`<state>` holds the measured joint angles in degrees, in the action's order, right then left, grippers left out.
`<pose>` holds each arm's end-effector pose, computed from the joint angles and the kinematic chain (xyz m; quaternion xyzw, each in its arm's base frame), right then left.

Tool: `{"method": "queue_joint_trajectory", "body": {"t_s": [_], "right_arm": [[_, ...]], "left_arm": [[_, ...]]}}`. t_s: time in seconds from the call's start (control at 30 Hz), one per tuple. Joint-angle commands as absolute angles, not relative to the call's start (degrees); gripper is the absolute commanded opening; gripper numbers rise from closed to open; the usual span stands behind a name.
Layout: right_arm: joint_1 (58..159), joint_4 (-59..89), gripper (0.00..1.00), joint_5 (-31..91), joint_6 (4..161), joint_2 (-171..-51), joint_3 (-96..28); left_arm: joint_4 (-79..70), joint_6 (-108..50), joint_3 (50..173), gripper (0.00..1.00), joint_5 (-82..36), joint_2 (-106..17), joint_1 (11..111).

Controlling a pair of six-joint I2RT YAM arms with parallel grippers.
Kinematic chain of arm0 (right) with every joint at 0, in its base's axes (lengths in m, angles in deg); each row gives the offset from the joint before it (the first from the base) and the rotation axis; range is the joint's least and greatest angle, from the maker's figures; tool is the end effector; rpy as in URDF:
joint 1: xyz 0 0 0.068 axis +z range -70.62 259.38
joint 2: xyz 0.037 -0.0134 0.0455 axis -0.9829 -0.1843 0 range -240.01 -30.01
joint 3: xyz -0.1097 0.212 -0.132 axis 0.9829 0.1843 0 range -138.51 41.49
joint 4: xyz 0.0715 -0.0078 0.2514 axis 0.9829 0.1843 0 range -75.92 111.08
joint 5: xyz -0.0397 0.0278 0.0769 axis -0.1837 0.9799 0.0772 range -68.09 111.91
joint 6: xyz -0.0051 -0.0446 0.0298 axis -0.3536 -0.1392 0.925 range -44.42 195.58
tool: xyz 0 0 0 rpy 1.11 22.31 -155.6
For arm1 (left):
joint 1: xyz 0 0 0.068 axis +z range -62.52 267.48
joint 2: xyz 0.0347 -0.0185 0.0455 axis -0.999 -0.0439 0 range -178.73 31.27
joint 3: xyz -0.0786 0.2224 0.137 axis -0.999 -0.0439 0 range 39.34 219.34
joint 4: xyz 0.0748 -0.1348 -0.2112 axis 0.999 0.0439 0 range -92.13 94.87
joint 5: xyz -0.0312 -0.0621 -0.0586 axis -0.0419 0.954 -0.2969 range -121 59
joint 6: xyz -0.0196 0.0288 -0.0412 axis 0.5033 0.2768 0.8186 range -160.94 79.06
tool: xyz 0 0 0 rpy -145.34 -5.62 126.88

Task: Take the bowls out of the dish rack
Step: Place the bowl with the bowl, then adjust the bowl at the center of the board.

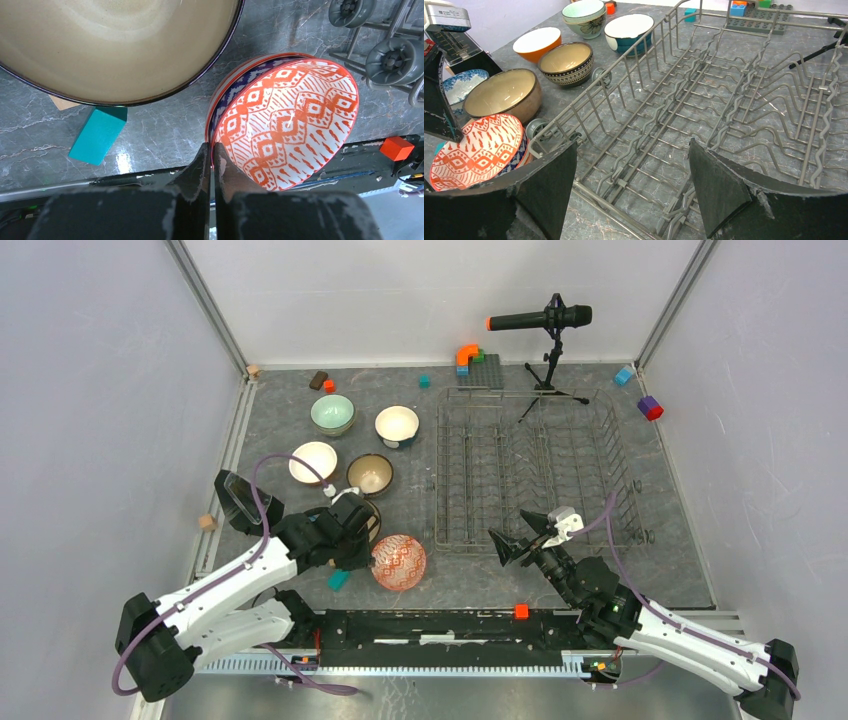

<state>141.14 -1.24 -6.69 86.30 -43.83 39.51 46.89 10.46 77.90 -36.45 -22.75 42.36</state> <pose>0.0721 0.0985 0.1914 -0.1238 0.6768 0.2806 0.6692 0.1183 -0.1140 0.2209 -0.0638 0.9721 -0.1338 0.1816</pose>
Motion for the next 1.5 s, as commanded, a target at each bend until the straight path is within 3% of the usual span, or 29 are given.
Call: {"method": "queue_joint_trajectory", "body": {"t_s": [0.0, 0.6, 0.9, 1.03, 1.23, 1.47], "right_arm": [[141.1, -2.0, 0.87, -7.6, 86.7, -44.1, 39.4], [141.0, -2.0, 0.87, -7.4, 86.6, -44.5, 38.9], [141.1, -0.7, 0.86, -7.6, 86.1, -43.5, 38.4], [141.1, -0.5, 0.87, -7.7, 86.5, -43.1, 38.8], [141.1, 0.8, 0.87, -8.0, 87.1, -41.9, 39.3], [141.1, 0.6, 0.87, -7.4, 87.9, -42.2, 39.9]], "left_arm": [[45.5, 9.8, 77.5, 0.03, -35.9, -22.0, 42.2], [48.1, 7.9, 81.9, 0.4, -36.6, -19.6, 42.2], [51.3, 1.5, 91.6, 0.7, -48.0, -19.4, 42.2], [47.9, 2.2, 92.8, 0.79, -57.0, -19.6, 42.3], [39.4, 3.9, 89.2, 0.83, -63.2, -21.8, 43.7], [36.1, 7.2, 91.3, 0.8, -56.1, -33.9, 51.2]]}}
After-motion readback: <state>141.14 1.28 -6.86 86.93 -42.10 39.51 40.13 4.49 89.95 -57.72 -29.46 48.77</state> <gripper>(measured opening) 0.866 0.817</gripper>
